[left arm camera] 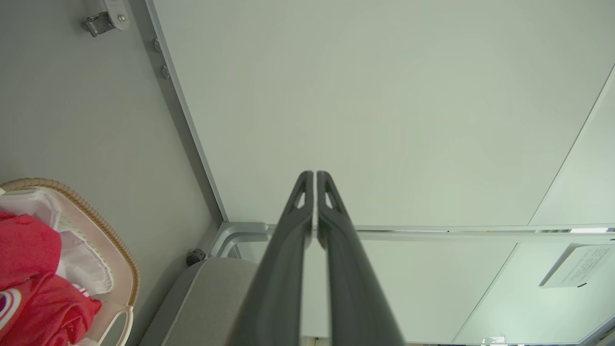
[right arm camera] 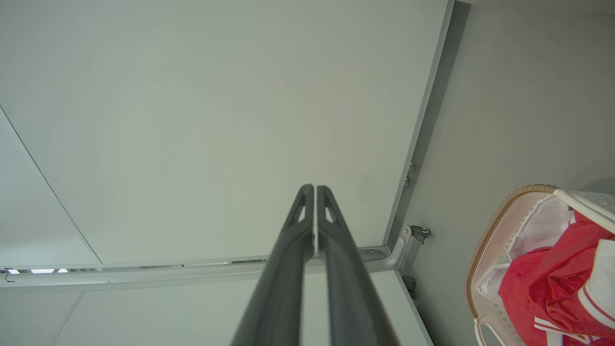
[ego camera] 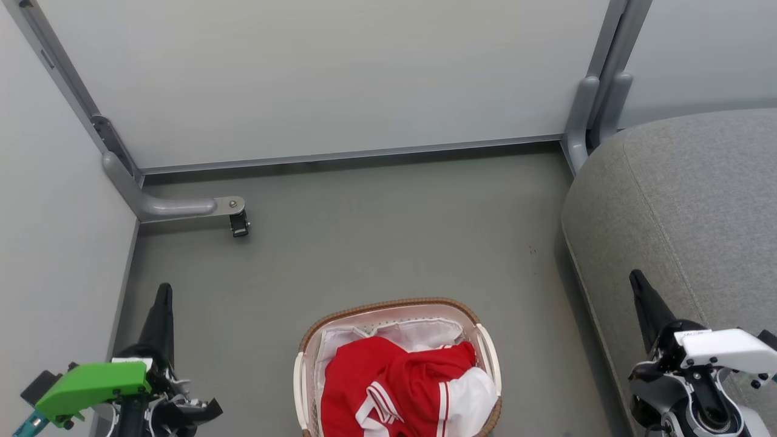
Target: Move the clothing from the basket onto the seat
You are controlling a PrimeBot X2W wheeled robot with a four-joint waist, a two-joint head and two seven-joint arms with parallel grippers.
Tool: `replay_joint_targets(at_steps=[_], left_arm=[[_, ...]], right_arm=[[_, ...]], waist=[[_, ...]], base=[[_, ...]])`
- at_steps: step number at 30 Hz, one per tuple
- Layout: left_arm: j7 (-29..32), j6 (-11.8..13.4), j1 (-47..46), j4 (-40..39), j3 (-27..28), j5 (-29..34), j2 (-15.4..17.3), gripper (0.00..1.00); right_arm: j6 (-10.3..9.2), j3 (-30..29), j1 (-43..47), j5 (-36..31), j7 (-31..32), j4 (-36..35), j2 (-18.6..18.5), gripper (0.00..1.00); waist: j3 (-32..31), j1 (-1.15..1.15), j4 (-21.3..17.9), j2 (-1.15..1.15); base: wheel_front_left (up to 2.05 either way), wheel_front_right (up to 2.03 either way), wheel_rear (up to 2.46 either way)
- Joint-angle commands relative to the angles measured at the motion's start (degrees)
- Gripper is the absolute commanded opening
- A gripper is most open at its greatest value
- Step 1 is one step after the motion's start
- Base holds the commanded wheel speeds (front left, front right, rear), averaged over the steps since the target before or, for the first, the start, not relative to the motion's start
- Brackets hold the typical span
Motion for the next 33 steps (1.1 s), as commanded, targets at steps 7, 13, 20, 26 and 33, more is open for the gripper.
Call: replay_joint_targets(at_steps=[7,13,20,26,33], left_arm=[[-1.26,0.0,0.4,1.56,-0.5,1.0,-0.08,1.0],[-2.99,0.01,-0.17,2.26,-1.35,6.16,0.59,1.0],[-4.85,0.01,-0.46,2.27,-1.31,15.29,0.45,1.0],[-6.31,0.01,-0.51,1.99,-2.12,23.32,0.7,1.0],[-7.91,0.02,-0.56,1.93,-3.6,31.76,1.36,1.0]], right_arm=[[-0.01,0.67,0.13,-1.06,-1.01,0.72,0.05,1.0],[-0.01,2.18,-0.49,-4.47,-2.97,1.17,-0.99,1.0],[-0.01,2.51,-1.17,-12.27,-4.83,1.77,-1.22,1.0],[-0.01,3.25,-1.58,-18.77,-6.31,2.1,-1.43,1.0],[0.0,4.52,-1.99,-25.71,-7.9,2.4,-1.49,1.0]], waist=[[0.07,0.0,0.01,0.0],[0.16,0.0,0.04,0.0],[0.31,0.0,0.07,0.0],[0.42,0.0,0.09,0.0],[0.54,0.0,0.1,0.0]], base=[[0.0,0.0,0.0],[0.0,0.0,0.0],[0.0,0.0,0.0],[0.0,0.0,0.0],[0.0,0.0,0.0]])
